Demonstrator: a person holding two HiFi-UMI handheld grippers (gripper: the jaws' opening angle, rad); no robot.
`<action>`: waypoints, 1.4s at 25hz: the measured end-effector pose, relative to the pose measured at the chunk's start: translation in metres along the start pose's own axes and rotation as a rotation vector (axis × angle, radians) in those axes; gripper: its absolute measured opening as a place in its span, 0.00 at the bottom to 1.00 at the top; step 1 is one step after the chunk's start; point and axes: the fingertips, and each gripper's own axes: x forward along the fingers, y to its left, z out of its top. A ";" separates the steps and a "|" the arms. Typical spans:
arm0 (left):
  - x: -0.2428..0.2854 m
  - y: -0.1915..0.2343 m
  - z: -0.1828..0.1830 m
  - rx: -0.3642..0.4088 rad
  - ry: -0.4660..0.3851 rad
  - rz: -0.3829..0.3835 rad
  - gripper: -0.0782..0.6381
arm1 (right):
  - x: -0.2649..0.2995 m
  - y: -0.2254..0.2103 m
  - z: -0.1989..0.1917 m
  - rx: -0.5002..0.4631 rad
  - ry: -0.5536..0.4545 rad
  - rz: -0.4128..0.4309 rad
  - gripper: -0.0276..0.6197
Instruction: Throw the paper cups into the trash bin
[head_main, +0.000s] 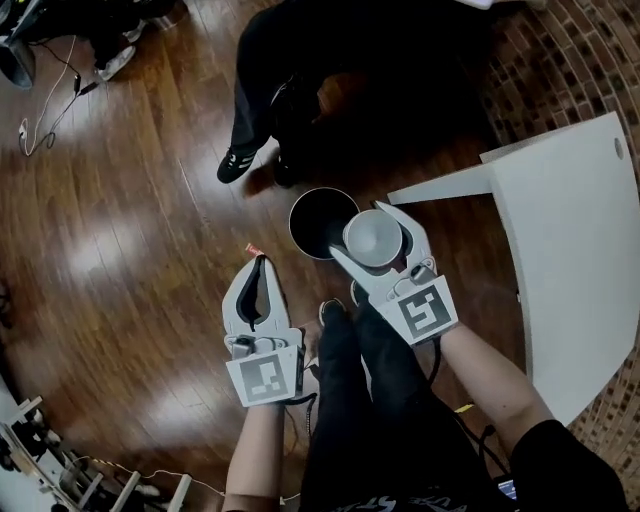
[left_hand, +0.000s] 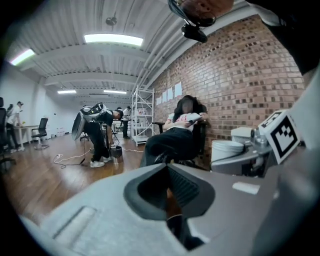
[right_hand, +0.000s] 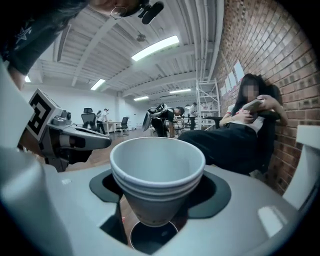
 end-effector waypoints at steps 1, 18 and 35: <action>0.003 0.001 -0.011 -0.009 0.008 0.007 0.12 | 0.007 0.002 -0.009 -0.014 0.009 0.023 0.58; 0.081 0.005 -0.174 -0.034 0.138 -0.016 0.12 | 0.092 -0.002 -0.173 -0.011 0.169 0.125 0.58; 0.160 0.039 -0.216 -0.108 0.156 0.060 0.12 | 0.136 -0.008 -0.225 0.071 0.243 0.050 0.58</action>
